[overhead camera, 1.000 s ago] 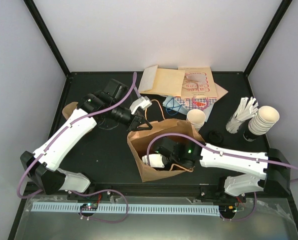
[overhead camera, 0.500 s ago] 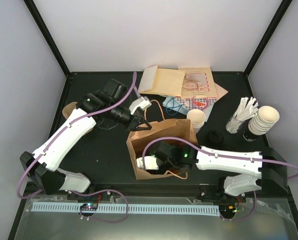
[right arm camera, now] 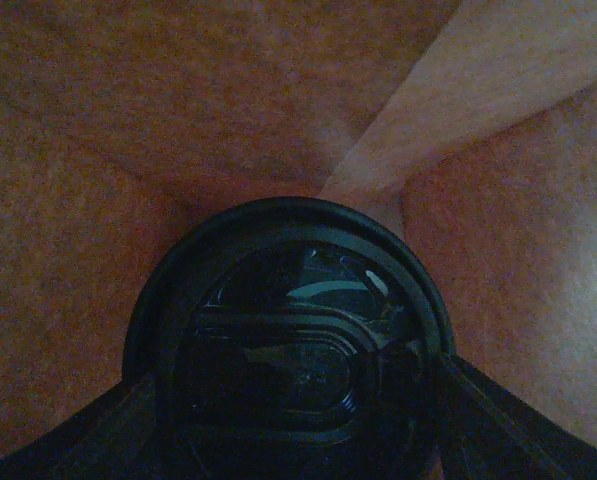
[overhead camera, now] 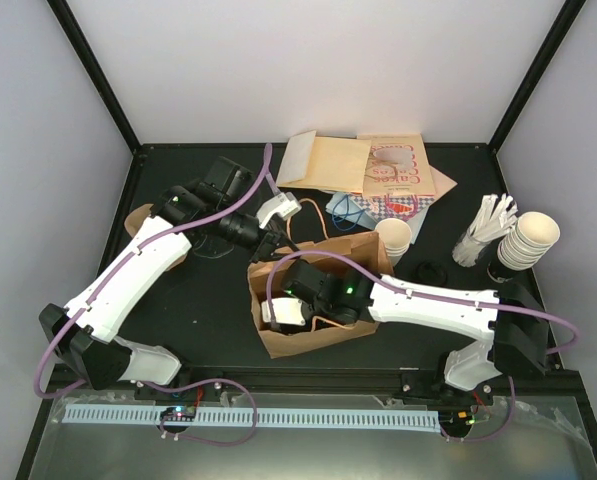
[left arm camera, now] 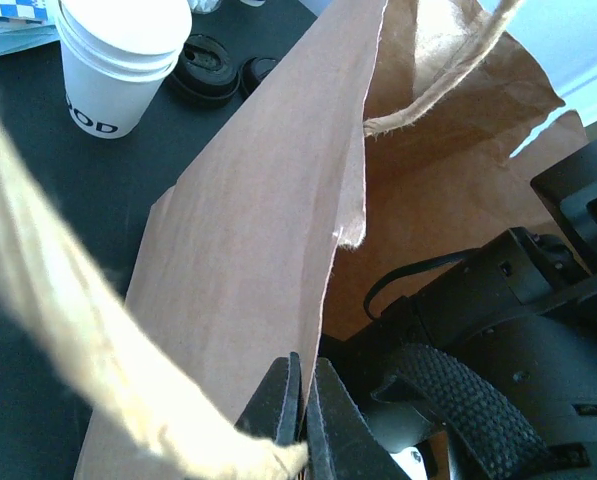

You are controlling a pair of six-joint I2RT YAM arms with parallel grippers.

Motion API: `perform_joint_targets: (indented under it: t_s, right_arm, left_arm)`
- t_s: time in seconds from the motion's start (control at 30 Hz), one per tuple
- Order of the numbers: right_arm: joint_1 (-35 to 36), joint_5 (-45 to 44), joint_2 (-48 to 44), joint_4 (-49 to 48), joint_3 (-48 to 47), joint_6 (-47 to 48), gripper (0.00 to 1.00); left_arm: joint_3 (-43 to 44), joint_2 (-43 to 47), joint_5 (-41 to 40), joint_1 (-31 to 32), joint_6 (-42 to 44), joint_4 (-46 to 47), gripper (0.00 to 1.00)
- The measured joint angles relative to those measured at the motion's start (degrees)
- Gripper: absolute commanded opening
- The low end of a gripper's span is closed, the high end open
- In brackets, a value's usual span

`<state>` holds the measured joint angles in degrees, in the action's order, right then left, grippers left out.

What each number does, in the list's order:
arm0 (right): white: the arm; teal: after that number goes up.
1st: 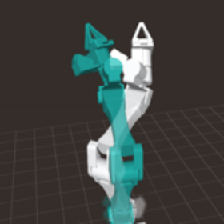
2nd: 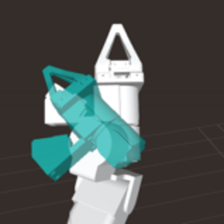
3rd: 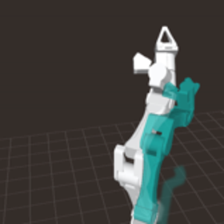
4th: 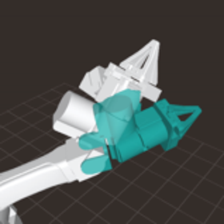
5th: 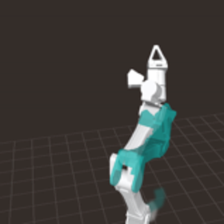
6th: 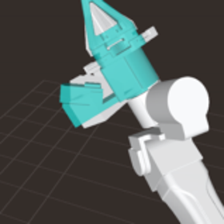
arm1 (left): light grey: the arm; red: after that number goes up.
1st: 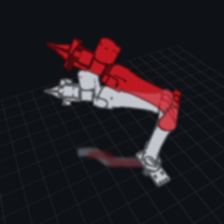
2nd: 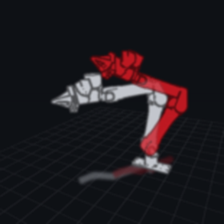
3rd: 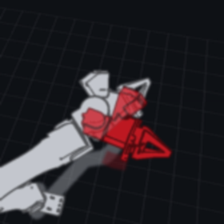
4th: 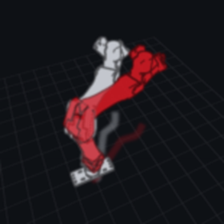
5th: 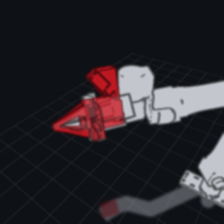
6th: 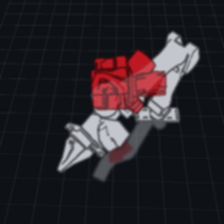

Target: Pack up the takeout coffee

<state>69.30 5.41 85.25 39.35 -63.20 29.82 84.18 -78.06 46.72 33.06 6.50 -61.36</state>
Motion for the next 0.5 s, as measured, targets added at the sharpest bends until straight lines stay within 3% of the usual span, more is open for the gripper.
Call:
perform_joint_targets:
  t_s: [0.33, 0.5]
  right_arm:
    - [1.7, -4.2, -1.7, 0.2, 1.6, -2.6, 0.49]
    - [-0.2, -0.9, -2.9, 0.0, 2.7, -3.1, 0.45]
  left_arm:
    - [0.0, 0.1, 0.0, -0.4, 0.5, -0.4, 0.02]
    - [0.0, 0.1, -0.1, -0.4, 0.9, -1.1, 0.02]
